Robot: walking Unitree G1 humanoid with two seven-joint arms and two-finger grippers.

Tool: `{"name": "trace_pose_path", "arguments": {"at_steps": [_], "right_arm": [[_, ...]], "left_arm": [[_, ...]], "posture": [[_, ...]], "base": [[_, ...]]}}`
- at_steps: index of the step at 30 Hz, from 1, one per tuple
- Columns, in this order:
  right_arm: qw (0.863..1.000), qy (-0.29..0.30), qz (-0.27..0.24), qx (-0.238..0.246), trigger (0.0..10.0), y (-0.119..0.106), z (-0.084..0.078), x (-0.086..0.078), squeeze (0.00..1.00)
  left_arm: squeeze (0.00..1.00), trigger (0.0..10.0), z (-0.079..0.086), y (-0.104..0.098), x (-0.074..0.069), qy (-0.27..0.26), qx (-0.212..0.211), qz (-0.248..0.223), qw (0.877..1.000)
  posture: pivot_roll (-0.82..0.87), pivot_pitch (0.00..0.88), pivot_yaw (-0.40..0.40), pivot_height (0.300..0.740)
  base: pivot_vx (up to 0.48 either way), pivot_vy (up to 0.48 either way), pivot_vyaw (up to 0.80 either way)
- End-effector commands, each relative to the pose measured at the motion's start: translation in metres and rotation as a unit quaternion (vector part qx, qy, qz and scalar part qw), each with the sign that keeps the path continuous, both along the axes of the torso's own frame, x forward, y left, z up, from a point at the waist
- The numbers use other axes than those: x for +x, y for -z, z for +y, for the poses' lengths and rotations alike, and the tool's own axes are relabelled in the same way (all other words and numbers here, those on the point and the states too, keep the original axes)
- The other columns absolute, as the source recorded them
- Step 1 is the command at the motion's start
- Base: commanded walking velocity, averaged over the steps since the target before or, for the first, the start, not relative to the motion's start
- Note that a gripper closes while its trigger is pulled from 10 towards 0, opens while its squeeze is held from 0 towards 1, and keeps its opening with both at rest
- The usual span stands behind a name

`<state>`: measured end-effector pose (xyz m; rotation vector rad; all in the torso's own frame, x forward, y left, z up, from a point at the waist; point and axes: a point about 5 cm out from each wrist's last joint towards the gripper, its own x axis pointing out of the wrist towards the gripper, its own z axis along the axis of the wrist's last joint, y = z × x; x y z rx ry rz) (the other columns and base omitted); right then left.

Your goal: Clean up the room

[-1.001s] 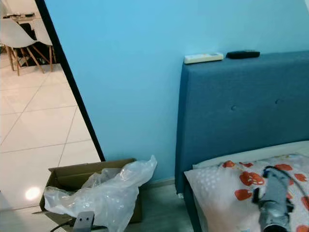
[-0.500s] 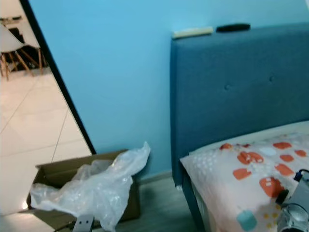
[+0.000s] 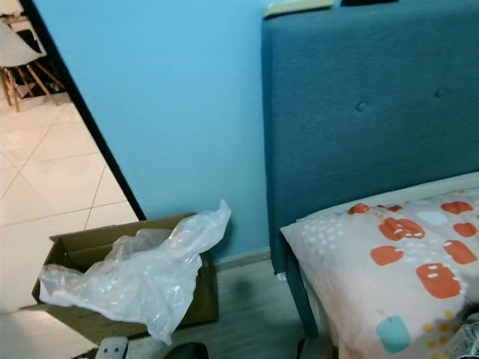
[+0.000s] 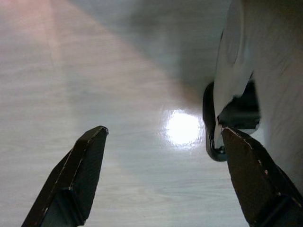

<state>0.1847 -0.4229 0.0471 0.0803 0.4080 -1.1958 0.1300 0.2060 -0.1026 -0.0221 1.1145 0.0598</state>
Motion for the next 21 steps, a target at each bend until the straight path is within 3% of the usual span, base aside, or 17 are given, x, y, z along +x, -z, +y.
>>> {"name": "trace_pose_path", "arguments": {"at_steps": [1, 7, 10, 11, 12, 15, 16, 21], "right_arm": [[0.999, 0.030, 0.006, -0.011, 0.0, -0.002, -0.005, -0.008, 0.00], [0.993, 0.103, 0.034, -0.052, 0.0, -0.010, -0.022, -0.032, 0.00], [0.991, 0.111, 0.040, -0.058, 0.0, -0.010, -0.023, -0.036, 0.00], [0.990, 0.116, 0.042, -0.071, 2.1, -0.013, -0.026, -0.039, 0.00], [0.983, 0.129, 0.077, -0.102, 10.0, -0.019, -0.033, -0.047, 0.00], [0.977, 0.137, 0.116, -0.118, 10.0, -0.022, -0.037, -0.053, 0.00], [0.975, 0.147, 0.134, -0.101, 10.0, -0.016, -0.036, -0.058, 0.00], [0.974, 0.154, 0.145, -0.088, 10.0, -0.012, -0.034, -0.062, 0.00]], "left_arm": [[0.00, 10.0, 0.000, 0.001, -0.002, 0.014, -0.003, 0.006, 1.000], [0.00, 10.0, -0.007, 0.002, -0.003, 0.026, -0.008, 0.007, 1.000], [0.00, 10.0, -0.008, 0.002, -0.004, 0.028, -0.008, 0.007, 1.000], [0.00, 10.0, -0.009, 0.002, -0.003, 0.030, -0.009, 0.007, 0.999], [0.00, 10.0, -0.011, 0.002, -0.003, 0.035, -0.011, 0.007, 0.999], [0.00, 10.0, -0.012, 0.002, -0.002, 0.038, -0.012, 0.007, 0.999], [0.00, 10.0, -0.012, 0.002, -0.001, 0.040, -0.012, 0.006, 0.999], [0.00, 10.0, -0.013, 0.002, -0.001, 0.041, -0.012, 0.006, 0.999]], "posture": [[-0.03, 0.055, 0.038, 0.519], [-0.04, 0.059, 0.032, 0.494], [-0.04, 0.059, 0.032, 0.489], [-0.04, 0.059, 0.032, 0.489], [-0.05, 0.056, 0.032, 0.489], [-0.06, 0.055, 0.031, 0.489], [-0.06, 0.054, 0.032, 0.489], [-0.07, 0.054, 0.032, 0.489]], "base": [[0.000, 0.000, 0.00], [0.000, 0.000, 0.00], [0.000, 0.000, 0.00], [0.000, 0.000, 0.00], [0.000, 0.000, 0.00], [0.000, 0.000, 0.00], [0.000, 0.000, 0.00], [0.000, 0.000, 0.00]]}}
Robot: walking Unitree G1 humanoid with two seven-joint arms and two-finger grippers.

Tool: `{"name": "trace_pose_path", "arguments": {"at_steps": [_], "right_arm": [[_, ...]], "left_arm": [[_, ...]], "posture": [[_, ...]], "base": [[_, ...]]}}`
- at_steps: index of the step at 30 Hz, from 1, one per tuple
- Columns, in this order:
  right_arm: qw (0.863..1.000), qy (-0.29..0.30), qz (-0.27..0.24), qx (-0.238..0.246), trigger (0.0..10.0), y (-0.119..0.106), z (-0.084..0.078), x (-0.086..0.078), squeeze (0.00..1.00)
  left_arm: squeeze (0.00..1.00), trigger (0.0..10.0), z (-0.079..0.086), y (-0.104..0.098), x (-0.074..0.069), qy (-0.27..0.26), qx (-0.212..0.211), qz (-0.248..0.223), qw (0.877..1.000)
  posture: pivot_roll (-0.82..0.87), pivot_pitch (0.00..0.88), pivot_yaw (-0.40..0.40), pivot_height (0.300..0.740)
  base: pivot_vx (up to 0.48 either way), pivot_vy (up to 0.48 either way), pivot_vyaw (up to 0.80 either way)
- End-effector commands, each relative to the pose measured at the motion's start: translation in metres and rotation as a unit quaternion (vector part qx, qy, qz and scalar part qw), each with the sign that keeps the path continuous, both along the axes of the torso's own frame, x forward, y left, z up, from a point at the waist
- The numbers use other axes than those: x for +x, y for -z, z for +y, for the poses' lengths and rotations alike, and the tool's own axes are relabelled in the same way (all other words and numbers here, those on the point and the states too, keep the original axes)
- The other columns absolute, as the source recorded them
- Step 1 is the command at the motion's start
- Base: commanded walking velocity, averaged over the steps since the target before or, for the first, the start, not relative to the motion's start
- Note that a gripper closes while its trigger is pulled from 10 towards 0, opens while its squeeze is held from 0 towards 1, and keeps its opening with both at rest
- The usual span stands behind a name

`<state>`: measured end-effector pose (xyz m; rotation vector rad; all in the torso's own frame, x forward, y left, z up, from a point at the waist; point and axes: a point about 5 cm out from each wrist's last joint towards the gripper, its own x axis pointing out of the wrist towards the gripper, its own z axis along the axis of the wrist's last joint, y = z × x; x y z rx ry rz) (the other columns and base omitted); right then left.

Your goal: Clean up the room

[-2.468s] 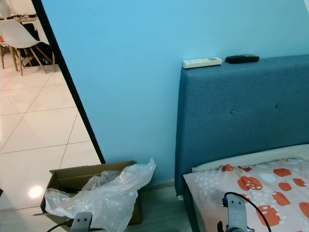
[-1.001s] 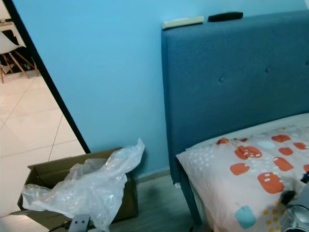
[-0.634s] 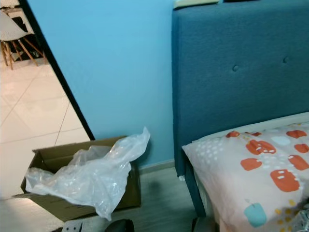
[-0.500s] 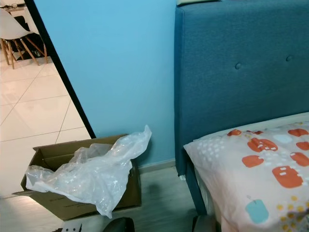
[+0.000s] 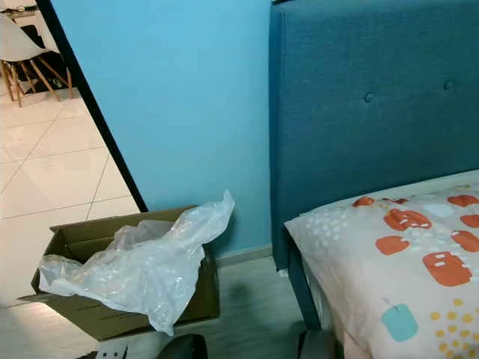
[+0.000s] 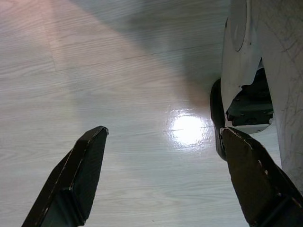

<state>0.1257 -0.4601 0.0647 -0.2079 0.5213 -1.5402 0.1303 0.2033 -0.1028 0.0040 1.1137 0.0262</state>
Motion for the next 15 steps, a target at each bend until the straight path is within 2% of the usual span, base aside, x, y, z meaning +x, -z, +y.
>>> {"name": "trace_pose_path", "arguments": {"at_steps": [1, 2, 4, 6, 7, 8, 9, 10, 12, 14, 15], "right_arm": [[0.998, -0.005, -0.032, 0.062, 10.0, 0.018, 0.011, 0.000, 0.00], [0.987, -0.045, -0.107, 0.108, 10.0, 0.028, 0.022, 0.014, 0.00], [0.987, -0.045, -0.107, 0.108, 10.0, 0.028, 0.022, 0.014, 0.00], [0.957, -0.118, -0.221, 0.146, 10.0, 0.031, 0.037, 0.041, 0.00], [0.957, -0.118, -0.221, 0.146, 10.0, 0.031, 0.037, 0.041, 0.00], [0.944, -0.142, -0.258, 0.151, 10.0, 0.027, 0.042, 0.053, 0.00], [0.944, -0.142, -0.258, 0.151, 10.0, 0.027, 0.042, 0.053, 0.00], [0.928, -0.162, -0.296, 0.154, 10.0, 0.022, 0.045, 0.065, 0.00], [0.912, -0.186, -0.334, 0.149, 10.0, 0.013, 0.047, 0.078, 0.00], [0.912, -0.186, -0.334, 0.149, 10.0, 0.013, 0.047, 0.078, 0.00], [0.905, -0.215, -0.343, 0.133, 10.0, 0.003, 0.048, 0.088, 0.00]], "left_arm": [[0.00, 10.0, -0.010, 0.002, -0.001, 0.024, -0.014, 0.007, 1.000], [0.00, 10.0, -0.008, 0.002, -0.002, 0.029, -0.012, 0.007, 0.999], [0.00, 10.0, -0.008, 0.002, -0.002, 0.029, -0.012, 0.007, 0.999], [0.00, 10.0, 0.001, 0.001, -0.006, 0.037, -0.007, 0.006, 0.999], [0.00, 10.0, 0.001, 0.001, -0.006, 0.037, -0.007, 0.006, 0.999], [0.00, 10.0, 0.007, 0.001, -0.009, 0.040, -0.002, 0.007, 0.999], [0.00, 10.0, 0.007, 0.001, -0.009, 0.040, -0.002, 0.007, 0.999], [0.00, 10.0, 0.015, 0.001, -0.014, 0.041, 0.004, 0.010, 0.999], [0.00, 10.0, 0.026, 0.000, -0.023, 0.042, 0.014, 0.015, 0.999], [0.00, 10.0, 0.026, 0.000, -0.023, 0.042, 0.014, 0.015, 0.999], [0.00, 10.0, 0.033, 0.000, -0.030, 0.044, 0.019, 0.019, 0.999]], "posture": [[-0.06, 0.067, 0.039, 0.489], [-0.04, 0.091, 0.053, 0.489], [-0.04, 0.091, 0.053, 0.489], [0.00, 0.134, 0.080, 0.489], [0.00, 0.134, 0.080, 0.489], [0.01, 0.149, 0.089, 0.489], [0.01, 0.149, 0.089, 0.489], [0.03, 0.164, 0.098, 0.489], [0.06, 0.191, 0.113, 0.489], [0.06, 0.191, 0.113, 0.489], [0.08, 0.215, 0.127, 0.489]], "base": [[0.000, 0.000, 0.00], [0.000, 0.000, 0.00], [0.000, 0.000, 0.00], [0.000, 0.000, 0.00], [0.000, 0.000, 0.00], [0.000, 0.000, 0.00], [0.000, 0.000, 0.00], [0.000, 0.000, 0.00], [0.000, 0.000, 0.00], [0.000, 0.000, 0.00], [0.000, 0.000, 0.00]]}}
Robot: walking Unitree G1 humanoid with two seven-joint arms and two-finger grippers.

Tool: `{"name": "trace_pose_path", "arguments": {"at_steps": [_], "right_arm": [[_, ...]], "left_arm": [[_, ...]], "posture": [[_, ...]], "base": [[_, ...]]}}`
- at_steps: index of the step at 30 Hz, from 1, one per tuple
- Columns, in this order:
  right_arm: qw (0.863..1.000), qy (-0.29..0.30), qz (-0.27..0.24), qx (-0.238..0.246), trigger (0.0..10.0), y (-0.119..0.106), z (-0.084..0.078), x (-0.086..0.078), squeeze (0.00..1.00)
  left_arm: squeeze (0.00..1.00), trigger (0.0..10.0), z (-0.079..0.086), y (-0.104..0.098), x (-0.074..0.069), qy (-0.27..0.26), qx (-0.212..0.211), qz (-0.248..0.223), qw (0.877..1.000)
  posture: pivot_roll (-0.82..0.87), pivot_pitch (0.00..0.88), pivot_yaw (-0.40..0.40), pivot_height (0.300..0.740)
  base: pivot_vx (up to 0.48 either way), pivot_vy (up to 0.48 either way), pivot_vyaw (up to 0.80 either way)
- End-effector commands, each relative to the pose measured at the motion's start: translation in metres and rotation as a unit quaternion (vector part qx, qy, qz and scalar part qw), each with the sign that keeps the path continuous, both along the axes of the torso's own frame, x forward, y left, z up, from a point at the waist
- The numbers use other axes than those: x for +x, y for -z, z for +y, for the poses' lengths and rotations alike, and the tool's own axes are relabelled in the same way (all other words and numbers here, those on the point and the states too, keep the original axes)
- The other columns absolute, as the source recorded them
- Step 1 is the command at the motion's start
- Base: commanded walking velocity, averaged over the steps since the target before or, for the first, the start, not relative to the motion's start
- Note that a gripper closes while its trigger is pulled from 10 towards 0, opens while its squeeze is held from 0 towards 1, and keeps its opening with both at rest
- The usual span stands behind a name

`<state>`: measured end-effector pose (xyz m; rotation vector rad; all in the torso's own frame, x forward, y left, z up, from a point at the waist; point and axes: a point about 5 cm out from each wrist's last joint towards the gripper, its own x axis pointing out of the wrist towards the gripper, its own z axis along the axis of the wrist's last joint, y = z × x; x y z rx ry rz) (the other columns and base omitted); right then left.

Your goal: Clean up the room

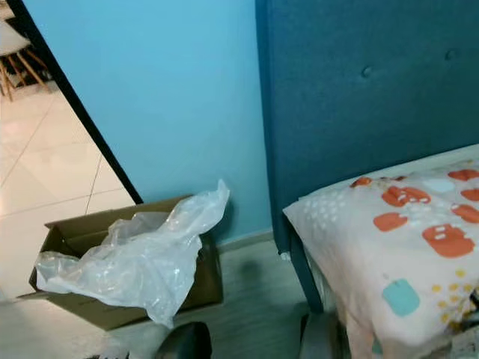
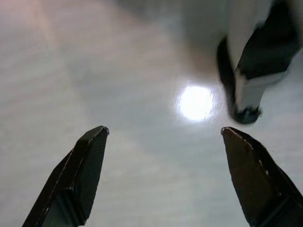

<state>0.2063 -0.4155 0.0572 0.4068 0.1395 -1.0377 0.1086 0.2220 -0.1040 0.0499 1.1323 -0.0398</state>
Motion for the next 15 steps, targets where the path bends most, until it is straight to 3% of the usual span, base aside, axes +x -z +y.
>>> {"name": "trace_pose_path", "arguments": {"at_steps": [1, 8, 12, 13, 15], "right_arm": [[0.999, -0.031, -0.028, -0.029, 10.0, -0.013, 0.004, 0.016, 0.00], [0.990, -0.083, -0.104, -0.040, 10.0, -0.045, 0.003, 0.044, 0.00], [0.980, -0.117, -0.159, -0.029, 10.0, -0.068, 0.016, 0.075, 0.00], [0.980, -0.117, -0.159, -0.029, 10.0, -0.068, 0.016, 0.075, 0.00], [0.973, -0.137, -0.184, -0.018, 10.0, -0.076, 0.028, 0.091, 0.00]], "left_arm": [[0.00, 10.0, 0.021, -0.002, -0.015, 0.009, 0.022, 0.013, 1.000], [0.00, 10.0, 0.034, -0.003, -0.037, 0.041, 0.027, 0.024, 0.998], [0.00, 10.0, 0.035, -0.005, -0.037, 0.059, 0.025, 0.017, 0.998], [0.00, 10.0, 0.035, -0.005, -0.037, 0.059, 0.025, 0.017, 0.998], [0.00, 10.0, 0.036, -0.005, -0.037, 0.063, 0.024, 0.013, 0.998]], "posture": [[0.09, 0.229, 0.135, 0.489], [0.16, 0.284, 0.170, 0.489], [0.18, 0.302, 0.183, 0.489], [0.18, 0.302, 0.183, 0.489], [0.18, 0.307, 0.188, 0.489]], "base": [[0.000, 0.000, 0.00], [0.000, 0.000, 0.00], [0.000, 0.000, 0.00], [0.000, 0.000, 0.00], [0.000, 0.000, 0.00]]}}
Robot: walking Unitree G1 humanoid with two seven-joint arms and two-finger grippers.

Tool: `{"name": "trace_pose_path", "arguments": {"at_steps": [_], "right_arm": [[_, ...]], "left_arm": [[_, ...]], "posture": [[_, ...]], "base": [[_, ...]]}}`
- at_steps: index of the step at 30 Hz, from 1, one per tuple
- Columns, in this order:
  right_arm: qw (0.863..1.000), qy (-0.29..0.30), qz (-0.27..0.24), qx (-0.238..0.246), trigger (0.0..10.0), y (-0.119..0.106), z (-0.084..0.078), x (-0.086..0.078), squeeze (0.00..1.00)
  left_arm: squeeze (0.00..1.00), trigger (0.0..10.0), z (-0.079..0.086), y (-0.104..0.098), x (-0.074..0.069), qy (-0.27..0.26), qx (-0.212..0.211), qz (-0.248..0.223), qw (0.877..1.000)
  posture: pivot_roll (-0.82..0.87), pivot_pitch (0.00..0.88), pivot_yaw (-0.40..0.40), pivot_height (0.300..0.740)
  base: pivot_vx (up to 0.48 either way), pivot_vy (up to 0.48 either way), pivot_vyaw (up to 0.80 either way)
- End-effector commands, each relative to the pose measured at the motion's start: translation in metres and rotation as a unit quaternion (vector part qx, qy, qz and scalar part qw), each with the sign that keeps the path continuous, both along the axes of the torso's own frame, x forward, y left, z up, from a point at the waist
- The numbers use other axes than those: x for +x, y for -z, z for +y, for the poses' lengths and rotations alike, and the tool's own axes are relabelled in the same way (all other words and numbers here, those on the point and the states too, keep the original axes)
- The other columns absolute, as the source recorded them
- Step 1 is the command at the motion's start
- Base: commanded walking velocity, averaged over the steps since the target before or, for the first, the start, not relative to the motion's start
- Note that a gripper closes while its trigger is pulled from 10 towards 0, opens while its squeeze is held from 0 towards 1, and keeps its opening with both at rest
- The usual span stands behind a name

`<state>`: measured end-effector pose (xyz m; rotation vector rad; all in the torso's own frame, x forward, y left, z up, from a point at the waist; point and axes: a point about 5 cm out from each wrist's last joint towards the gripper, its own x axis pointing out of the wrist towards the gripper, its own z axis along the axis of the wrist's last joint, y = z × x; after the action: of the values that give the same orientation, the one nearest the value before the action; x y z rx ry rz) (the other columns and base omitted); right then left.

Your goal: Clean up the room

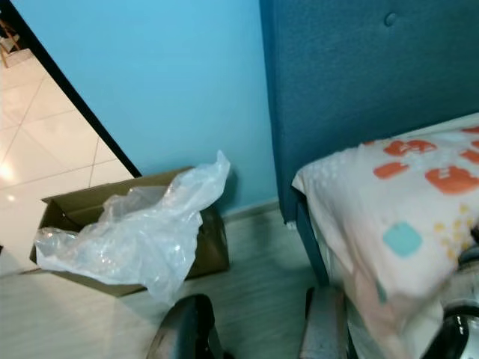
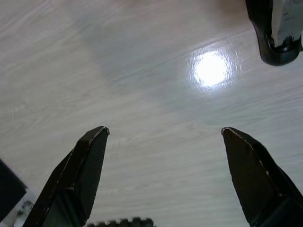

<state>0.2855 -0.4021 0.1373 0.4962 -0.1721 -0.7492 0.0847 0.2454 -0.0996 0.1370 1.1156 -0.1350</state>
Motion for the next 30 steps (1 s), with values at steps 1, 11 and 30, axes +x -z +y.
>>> {"name": "trace_pose_path", "arguments": {"at_steps": [1, 11, 30], "right_arm": [[0.998, -0.057, -0.017, 0.014, 10.0, 0.000, 0.026, 0.023, 0.00], [0.985, -0.147, -0.085, 0.024, 10.0, -0.023, 0.068, 0.061, 0.00], [0.986, 0.140, 0.009, -0.093, 10.0, -0.047, -0.054, -0.040, 0.00]], "left_arm": [[0.00, 10.0, 0.013, -0.001, -0.013, 0.004, 0.014, 0.018, 1.000], [0.00, 10.0, 0.010, -0.002, -0.008, 0.010, 0.012, 0.013, 1.000], [0.00, 10.0, -0.011, 0.005, -0.001, -0.006, 0.001, 0.022, 1.000]], "posture": [[0.19, 0.307, 0.193, 0.489], [0.17, 0.295, 0.181, 0.489], [0.08, 0.220, 0.134, 0.489]], "base": [[0.000, 0.000, 0.00], [0.000, 0.000, 0.00], [0.000, 0.000, 0.00]]}}
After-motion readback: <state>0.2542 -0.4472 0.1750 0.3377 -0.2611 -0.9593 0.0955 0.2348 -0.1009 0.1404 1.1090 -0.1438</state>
